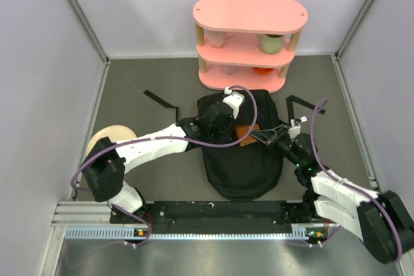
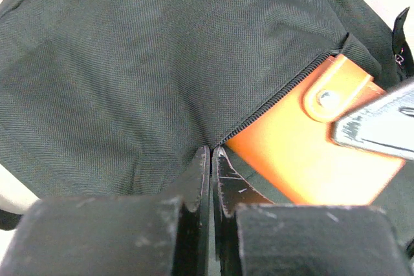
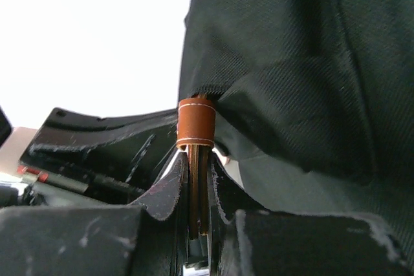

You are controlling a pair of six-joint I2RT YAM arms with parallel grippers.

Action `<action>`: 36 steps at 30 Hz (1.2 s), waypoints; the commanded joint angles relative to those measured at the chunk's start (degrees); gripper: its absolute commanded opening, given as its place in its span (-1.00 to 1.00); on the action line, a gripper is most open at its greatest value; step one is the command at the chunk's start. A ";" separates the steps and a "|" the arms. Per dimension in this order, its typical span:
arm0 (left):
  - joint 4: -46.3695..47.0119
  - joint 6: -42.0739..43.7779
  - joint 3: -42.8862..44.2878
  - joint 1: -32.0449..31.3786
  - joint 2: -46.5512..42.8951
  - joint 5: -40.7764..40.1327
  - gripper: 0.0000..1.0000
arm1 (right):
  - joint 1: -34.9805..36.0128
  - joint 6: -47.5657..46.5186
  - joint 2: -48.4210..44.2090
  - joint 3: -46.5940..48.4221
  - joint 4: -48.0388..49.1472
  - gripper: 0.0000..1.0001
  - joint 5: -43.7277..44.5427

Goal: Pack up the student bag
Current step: Place the personal item in the student bag.

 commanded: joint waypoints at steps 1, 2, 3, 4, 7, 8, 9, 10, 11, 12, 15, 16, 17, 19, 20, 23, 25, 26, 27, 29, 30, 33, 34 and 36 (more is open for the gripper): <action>-0.45 -1.12 1.12 -0.32 -3.25 2.16 -1.00 | -1.25 -0.10 8.70 2.84 14.01 -1.00 2.34; -0.27 -1.21 1.12 -0.32 -3.69 2.16 -1.00 | -1.16 0.69 12.12 2.58 16.06 -1.00 2.15; -0.27 -1.12 1.12 -0.32 -3.87 2.43 -1.00 | -1.16 0.96 13.89 2.32 18.60 -1.00 2.24; -0.27 -1.04 1.12 -0.32 -3.87 2.43 -1.00 | -1.25 1.05 15.30 2.49 19.59 -1.00 1.54; -0.18 -1.12 1.12 -0.32 -4.13 2.69 -1.00 | 0.85 1.40 19.96 4.77 23.54 -1.00 1.09; -0.18 -1.12 1.21 -0.32 -4.13 2.95 -1.00 | 2.08 1.57 20.76 5.30 25.03 -1.00 1.79; -0.18 -1.12 1.21 -0.32 -4.05 3.13 -1.00 | 2.44 1.66 21.46 5.39 25.48 -1.00 2.93; -0.27 -1.12 1.30 -0.32 -4.13 3.22 -1.00 | 2.35 1.66 21.90 5.65 25.66 -1.00 4.24; -0.27 -1.21 1.21 -0.32 -4.31 3.31 -1.00 | 2.35 1.66 22.17 6.53 25.57 -1.00 4.61; -0.36 -1.30 0.95 -0.32 -4.31 3.48 -1.00 | 2.44 1.40 22.87 7.14 25.14 -1.00 4.87; -0.01 -1.56 1.03 -0.32 -4.31 3.92 -1.00 | 3.14 1.31 23.49 9.52 21.13 -1.00 7.15; -0.10 -1.56 1.12 -0.32 -4.13 4.10 -1.00 | 3.41 1.05 23.49 10.31 18.04 -1.00 8.46; -0.01 -1.56 1.30 -0.32 -3.96 4.01 -1.00 | 3.67 0.53 23.40 12.75 13.58 -1.00 8.74; -0.01 -2.17 1.91 -0.32 -3.61 2.88 -1.00 | 5.51 -1.41 23.49 13.74 11.50 -1.00 9.00; -0.10 -2.27 2.18 -0.32 -3.61 2.43 -1.00 | 6.39 -1.50 23.40 12.44 12.47 -1.00 9.27; -0.27 -4.19 2.53 -0.32 -3.52 -1.77 -1.00 | 7.80 -0.71 21.22 8.84 11.60 -1.00 10.14; -0.54 -5.07 2.71 -0.24 -3.61 -3.02 -1.00 | 8.33 -0.89 19.89 7.25 10.90 -1.00 10.32; -0.54 -5.43 2.62 -0.24 -3.87 -3.89 -1.00 | 8.59 -1.06 18.67 6.63 9.24 -1.00 10.06; -0.45 -5.60 2.71 -0.24 -3.96 -3.99 -1.00 | 9.03 -2.11 18.22 6.62 9.05 -1.00 9.88; 0.16 -5.69 2.62 -0.24 -4.31 -3.73 -1.00 | 9.65 -3.34 17.69 7.67 5.74 -1.00 9.53; 0.43 -5.87 2.27 -0.24 -4.48 -3.90 -1.00 | 9.74 -4.13 17.86 8.55 4.32 -1.00 9.18; 2.18 -5.61 1.22 -0.24 -5.54 -2.77 -1.00 | 10.18 -5.89 19.87 10.66 5.45 -1.00 7.95; 2.62 -5.17 0.86 -0.24 -5.80 -2.32 -1.00 | 10.18 -6.16 20.41 12.23 4.75 -1.00 7.95; 3.50 -4.82 0.16 -0.32 -6.85 -1.44 -1.00 | 10.09 -6.60 21.81 13.30 5.61 -1.00 8.13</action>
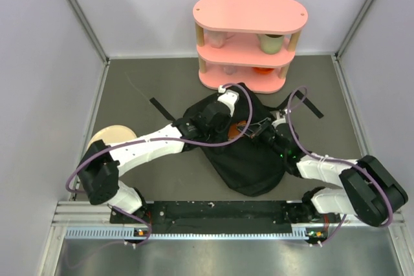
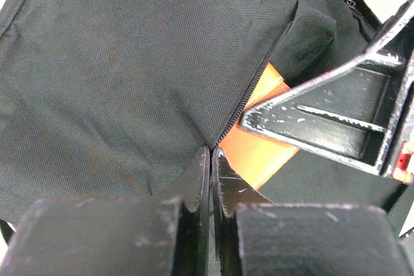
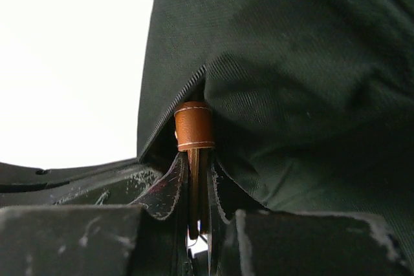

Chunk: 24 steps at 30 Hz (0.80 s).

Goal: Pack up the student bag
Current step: Place the personal item in the student bag.

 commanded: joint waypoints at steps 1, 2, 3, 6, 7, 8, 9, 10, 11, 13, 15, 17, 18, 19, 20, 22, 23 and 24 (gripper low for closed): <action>6.72 0.17 -0.32 -0.24 -5.35 1.38 -1.00 | 0.91 -3.82 3.80 6.02 0.94 -1.00 -0.71; 7.16 0.34 -0.76 -0.32 -6.13 1.82 -1.00 | 0.82 -4.00 4.69 6.99 0.86 -1.00 -0.70; 7.51 0.52 -1.64 -0.24 -6.49 2.26 -1.00 | 0.47 -4.44 5.56 8.04 1.99 -1.00 -1.14; 8.48 1.14 -2.96 -0.24 -7.11 3.58 -1.00 | 0.47 -4.88 9.17 11.73 4.11 -1.00 -3.51; 8.48 1.22 -3.14 -0.32 -7.11 3.93 -1.00 | 0.56 -4.97 9.96 12.61 5.68 -1.00 -3.34; 8.48 1.14 -3.31 -0.32 -7.02 4.02 -1.00 | 0.56 -4.97 11.19 12.97 6.13 -1.00 -2.99; 8.48 0.96 -3.49 -0.24 -6.93 4.19 -1.00 | 0.56 -4.97 11.72 13.24 6.39 -1.00 -2.47; 8.48 0.96 -3.49 -0.32 -6.85 4.37 -1.00 | 0.56 -5.05 12.07 13.85 6.92 -1.00 -1.50; 8.39 0.87 -3.58 -0.24 -6.58 4.98 -1.00 | 0.56 -5.40 12.25 14.11 6.66 -1.00 -0.97; 8.57 0.61 -3.40 -0.24 -6.49 5.43 -1.00 | 1.43 -7.16 12.52 15.78 4.91 -1.00 1.04; 9.01 0.43 -3.32 -0.24 -6.23 5.52 -1.00 | 2.14 -10.06 13.39 17.10 0.96 -0.81 2.80; 8.40 0.52 -2.70 -0.24 -5.62 4.64 -1.00 | 2.14 -10.85 14.27 18.16 -1.07 -0.61 2.11; 7.78 0.43 -2.44 -0.24 -5.44 4.20 -1.00 | 2.14 -11.03 14.01 17.90 -1.77 -0.56 1.59; 7.17 0.26 -2.17 -0.24 -5.18 3.76 -1.00 | 2.14 -11.38 13.49 16.85 -2.21 -0.52 1.23; 6.81 0.17 -2.08 -0.24 -5.09 3.32 -1.00 | 2.14 -12.51 12.96 15.97 -2.74 -0.44 0.97; 5.85 -0.18 -2.17 -0.24 -5.09 2.27 -1.00 | 2.14 -13.14 9.72 13.52 -4.67 -0.37 1.05; 5.93 -0.27 -2.61 -0.24 -5.09 2.00 -1.00 | 2.14 -14.27 8.31 12.72 -5.29 -0.30 1.05; 5.84 -0.44 -2.79 -0.24 -5.09 1.91 -1.00 | 2.14 -14.81 6.30 11.84 -6.69 -0.28 0.97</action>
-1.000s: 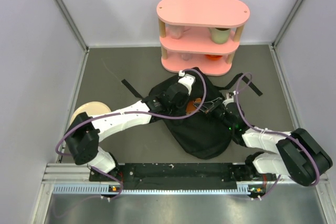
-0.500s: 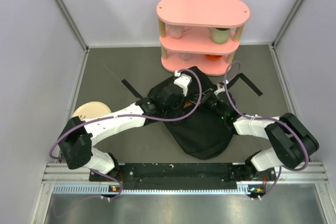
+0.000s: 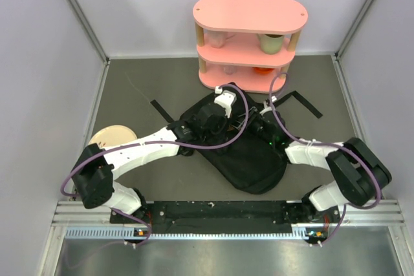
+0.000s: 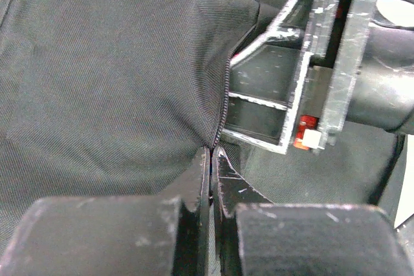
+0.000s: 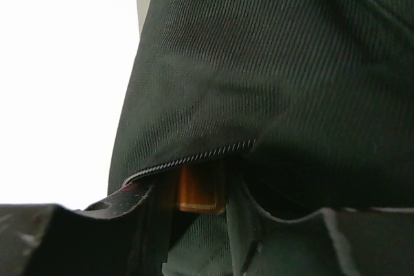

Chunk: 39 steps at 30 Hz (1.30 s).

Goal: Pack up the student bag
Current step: Place the personal item in the student bag.

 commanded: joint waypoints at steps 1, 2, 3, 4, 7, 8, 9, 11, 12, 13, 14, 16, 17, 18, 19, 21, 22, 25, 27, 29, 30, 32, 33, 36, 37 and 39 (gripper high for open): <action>2.13 -1.21 0.60 -0.63 -1.59 0.19 -1.00 | 0.52 -4.62 -7.27 -2.29 -2.63 -0.27 1.05; 2.21 -1.21 0.43 -0.63 -1.59 0.18 -1.00 | 0.43 -5.24 -7.98 -2.46 -3.25 -0.24 0.79; 2.13 -1.30 0.34 -0.63 -1.50 0.10 -1.00 | 0.43 -5.50 -8.50 -2.46 -3.95 -0.24 0.44; 2.13 -1.30 0.34 -0.63 -1.42 0.10 -1.00 | 0.52 -5.68 -9.29 -2.46 -4.22 -0.24 0.26; 2.13 -1.30 0.34 -0.63 -1.06 0.18 -1.00 | 0.35 -5.59 -9.65 -2.20 -5.19 -0.28 -0.70; 2.04 -1.30 0.34 -0.63 -0.98 0.18 -1.00 | 0.43 -5.77 -9.30 -2.11 -5.36 -0.50 -0.79; 2.04 -1.30 0.34 -0.63 -0.98 0.18 -1.00 | 0.26 -5.60 -9.04 -1.77 -5.54 -0.60 -1.14; 2.04 -1.30 0.25 -0.63 -0.89 0.27 -1.00 | 0.08 -5.51 -6.94 -1.24 -3.70 -0.87 -2.37; 2.13 -1.21 0.42 -0.63 -0.71 0.36 -1.00 | -0.18 -5.07 -6.06 -0.71 -2.82 -0.97 -3.77; 2.13 -1.30 0.42 -0.63 -0.71 0.45 -1.00 | -0.18 -4.54 -5.27 -0.62 0.49 -1.00 -4.04; 2.13 -1.30 0.34 -0.63 -0.80 0.62 -1.00 | -0.18 -3.67 -3.87 -0.44 2.44 -1.00 -4.48; 2.13 -1.30 0.25 -0.63 -0.80 0.71 -1.00 | -0.18 -2.87 -2.10 0.78 5.26 -1.00 -5.10; 2.04 -1.39 0.07 -0.63 -0.80 0.71 -1.00 | -0.09 -2.70 -0.35 1.48 7.01 -1.00 -4.92; 2.13 -1.39 -0.01 -0.63 -0.80 0.71 -1.00 | -0.09 -2.61 0.62 3.23 7.29 -1.00 -5.01; 2.13 -1.30 -0.10 -0.63 -0.71 0.71 -1.00 | -0.09 -2.87 1.50 4.21 7.21 -1.00 -5.10; 2.04 -1.56 -0.19 -0.63 -0.63 0.45 -1.00 | -0.09 -2.96 3.78 5.79 7.46 -0.99 -4.92; 2.04 -1.47 -0.19 -0.63 -0.62 0.27 -1.00 | -0.09 -2.96 4.23 5.62 8.51 -0.88 -4.84; 1.60 -1.91 -0.19 -0.63 -0.45 -0.52 -1.00 | -0.18 -4.35 1.96 4.40 6.78 -0.54 -4.23; 1.16 -2.53 -0.28 -0.63 -0.36 -1.30 -1.00 | -0.27 -6.47 -2.41 4.04 -1.96 -0.39 -2.03; 0.81 -3.58 -0.28 -0.54 -0.19 -2.01 -1.00 | -0.27 -11.01 -6.12 3.43 -6.92 -0.23 0.16; 0.46 -3.84 -0.28 -0.54 -0.19 -2.27 -1.00 | -0.27 -11.56 -7.88 2.55 -13.04 -0.18 1.39; -0.07 -4.37 -0.28 -0.54 -0.19 -3.07 -1.00 | -0.36 -15.24 -14.38 1.50 -18.26 0.06 4.29; -0.24 -4.55 -0.28 -0.54 -0.36 -3.15 -1.00 | -0.53 -16.31 -16.49 0.10 -21.33 0.10 4.92; 0.10 -4.99 -0.72 -0.37 -0.19 -2.89 -0.98 | -1.23 -18.51 -23.96 -1.50 -25.74 0.20 6.15; 0.54 -5.34 -0.89 -0.37 -0.27 -2.54 -0.98 | -1.41 -19.04 -26.41 -1.50 -28.89 0.20 6.15; 0.55 -5.52 -0.37 -0.37 0.17 -1.84 -0.94 | -1.50 -19.57 -29.33 -1.58 -32.33 0.19 9.39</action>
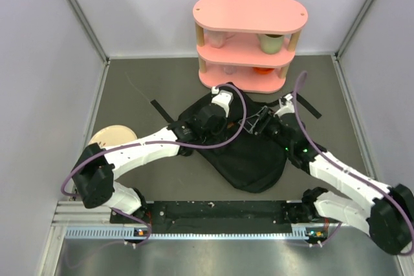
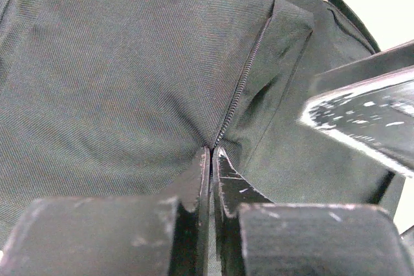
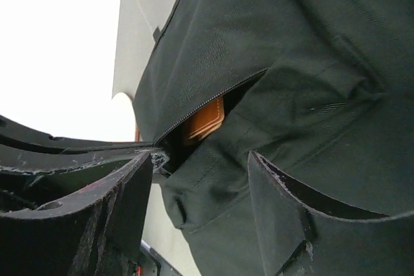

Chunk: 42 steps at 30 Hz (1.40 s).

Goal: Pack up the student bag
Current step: Place the personal item in the student bag, then zip the student bag at the center of the board.

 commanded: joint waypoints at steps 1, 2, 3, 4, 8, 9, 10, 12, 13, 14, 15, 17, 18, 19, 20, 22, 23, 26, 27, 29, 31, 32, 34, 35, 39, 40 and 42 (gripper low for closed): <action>1.12 -1.80 0.07 -0.37 -0.03 1.55 -0.82 | -0.91 -5.27 -6.86 -0.49 -11.92 0.19 6.91; 0.59 -1.98 0.25 -0.37 -0.55 1.81 -0.75 | -1.52 -5.63 -9.31 -0.49 -14.64 0.19 8.75; 0.23 -1.98 0.07 -0.37 -1.08 2.17 -0.64 | -3.27 -6.15 -10.30 -0.32 -16.24 0.19 9.20; -0.20 -1.98 -0.19 -0.37 -1.69 2.78 -0.51 | -4.59 -7.64 -11.00 0.03 -19.99 0.20 9.46; -0.82 -4.34 -3.35 -0.37 -10.37 2.88 0.22 | -9.17 -13.97 -11.19 4.24 -29.57 0.25 12.34; -0.82 -5.05 -5.18 -0.37 -12.32 1.92 0.28 | -9.52 -15.11 -11.10 4.60 -30.74 0.38 13.67; -0.82 -6.62 -6.16 -0.37 -14.34 0.86 0.34 | -10.05 -17.65 -11.10 4.78 -31.36 0.44 14.99; -1.17 -8.73 -9.75 -0.37 -19.88 -4.13 0.56 | -11.01 -19.68 -10.40 4.87 -32.77 0.51 15.18; -1.96 -11.18 -10.82 -0.19 -21.55 -5.55 0.62 | -11.80 -20.21 -10.13 4.69 -33.04 0.52 14.57; -2.40 -12.25 -12.05 -0.10 -24.09 -6.44 0.66 | -12.16 -20.57 -9.70 4.52 -33.04 0.56 13.96; -3.80 -13.39 -14.58 -0.10 -25.07 -8.45 0.80 | -12.51 -20.83 -8.65 4.43 -33.13 0.57 13.60; -5.65 -18.75 -17.05 0.34 -26.91 -9.95 0.88 | -12.95 -21.19 -7.67 3.99 -33.13 0.59 11.94; -6.18 -20.50 -19.76 0.51 -27.27 -9.96 0.89 | -13.04 -21.36 -6.89 3.99 -32.95 0.60 10.97; -6.01 -23.57 -21.18 0.51 -27.71 -9.61 0.89 | -12.95 -21.62 -5.66 3.81 -32.86 0.59 8.79; -5.23 -24.82 -22.68 0.60 -28.32 -8.91 0.89 | -13.04 -21.63 -4.95 3.47 -32.95 0.58 7.63; -1.90 -28.23 -26.72 0.60 -28.51 -6.90 0.90 | -12.95 -20.84 -4.51 1.80 -32.95 0.51 4.13; -0.66 -29.39 -27.87 0.60 -28.51 -6.45 0.90 | -13.04 -20.23 -4.77 0.66 -32.34 0.45 2.80; 3.12 -32.21 -30.95 1.13 -27.72 -5.48 0.91 | -13.04 -16.63 -7.57 -5.57 -27.69 0.30 -5.46; 3.48 -32.73 -31.56 1.22 -27.37 -5.65 0.92 | -12.95 -14.09 -8.45 -7.24 -26.37 0.20 -6.87; 5.05 -33.97 -31.92 2.01 -26.49 -5.48 0.98 | -12.87 -12.14 -10.64 -11.12 -25.30 0.13 -9.25; 7.51 -34.06 -33.32 4.01 -25.87 -3.91 0.98 | -12.43 -10.29 -11.88 -14.01 -25.39 -0.18 -10.13; 10.83 -33.97 -34.37 4.90 -25.70 -1.46 0.98 | -12.08 -9.68 -13.45 -14.81 -25.65 -0.33 -10.39; 15.14 -34.06 -35.69 7.89 -25.00 1.62 0.98 | -10.07 -7.48 -15.04 -17.09 -25.48 -0.45 -11.36; 17.26 -34.23 -37.27 9.03 -24.82 4.77 0.98 | -9.01 -6.61 -15.75 -17.45 -25.83 -0.55 -11.36; 26.58 -35.02 -39.65 15.17 -23.94 10.68 0.98 | 2.05 1.02 -20.57 -18.69 -25.74 -0.68 -7.94; 27.03 -35.02 -39.66 15.97 -23.68 11.39 0.98 | 6.43 2.35 -21.11 -18.34 -26.09 -0.68 -5.85; 27.56 -34.07 -39.48 18.43 -23.94 12.88 0.98 | 9.80 3.94 -22.86 -17.02 -28.98 -0.68 -4.42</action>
